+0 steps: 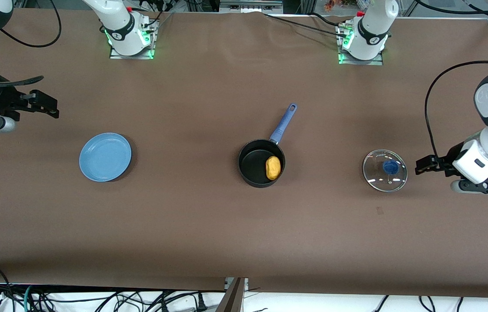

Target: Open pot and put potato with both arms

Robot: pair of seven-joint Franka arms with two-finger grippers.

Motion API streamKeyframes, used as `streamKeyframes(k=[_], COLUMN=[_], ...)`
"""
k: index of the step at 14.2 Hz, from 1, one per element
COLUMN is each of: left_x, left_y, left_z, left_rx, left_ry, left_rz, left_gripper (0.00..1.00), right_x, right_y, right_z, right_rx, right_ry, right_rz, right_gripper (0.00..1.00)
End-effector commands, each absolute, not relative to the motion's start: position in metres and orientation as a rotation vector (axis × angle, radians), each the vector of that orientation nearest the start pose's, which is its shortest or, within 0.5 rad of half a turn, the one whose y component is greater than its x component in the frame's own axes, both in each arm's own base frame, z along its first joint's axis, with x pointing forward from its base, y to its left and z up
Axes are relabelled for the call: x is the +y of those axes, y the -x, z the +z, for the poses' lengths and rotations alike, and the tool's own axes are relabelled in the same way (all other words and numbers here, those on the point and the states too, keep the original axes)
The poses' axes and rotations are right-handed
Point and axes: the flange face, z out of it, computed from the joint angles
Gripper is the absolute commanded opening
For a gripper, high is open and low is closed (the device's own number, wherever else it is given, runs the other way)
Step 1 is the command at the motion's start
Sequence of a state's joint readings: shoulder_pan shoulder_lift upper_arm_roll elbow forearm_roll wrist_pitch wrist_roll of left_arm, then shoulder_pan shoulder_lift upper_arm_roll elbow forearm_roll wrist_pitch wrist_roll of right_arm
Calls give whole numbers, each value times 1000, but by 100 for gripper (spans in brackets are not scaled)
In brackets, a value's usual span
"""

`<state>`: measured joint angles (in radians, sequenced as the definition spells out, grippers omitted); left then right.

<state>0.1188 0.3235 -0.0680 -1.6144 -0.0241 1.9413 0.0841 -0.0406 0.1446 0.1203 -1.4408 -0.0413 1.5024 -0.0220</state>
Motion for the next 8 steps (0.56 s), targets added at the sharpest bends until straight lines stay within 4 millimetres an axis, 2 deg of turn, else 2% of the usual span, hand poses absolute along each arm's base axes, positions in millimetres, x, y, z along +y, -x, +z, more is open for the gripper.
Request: streamKeyframes(k=[1, 4, 6, 8], left_x=[31, 25, 13, -7], left_y=[-660, -661, -662, -663], left_z=[463, 490, 506, 513], left_rx=[7, 0, -13, 19], left_ry=[3199, 3199, 3181, 3130], left_rz=[6, 20, 27, 17], left_gripper=[94, 94, 94, 94], right_x=[33, 33, 34, 35], right_y=[-587, -587, -588, -589], right_z=[598, 598, 595, 595], right_rx=[-182, -179, -179, -181], right_ry=[3151, 3148, 3145, 3141], right_rz=[143, 143, 146, 145], right_gripper=[100, 100, 100, 100])
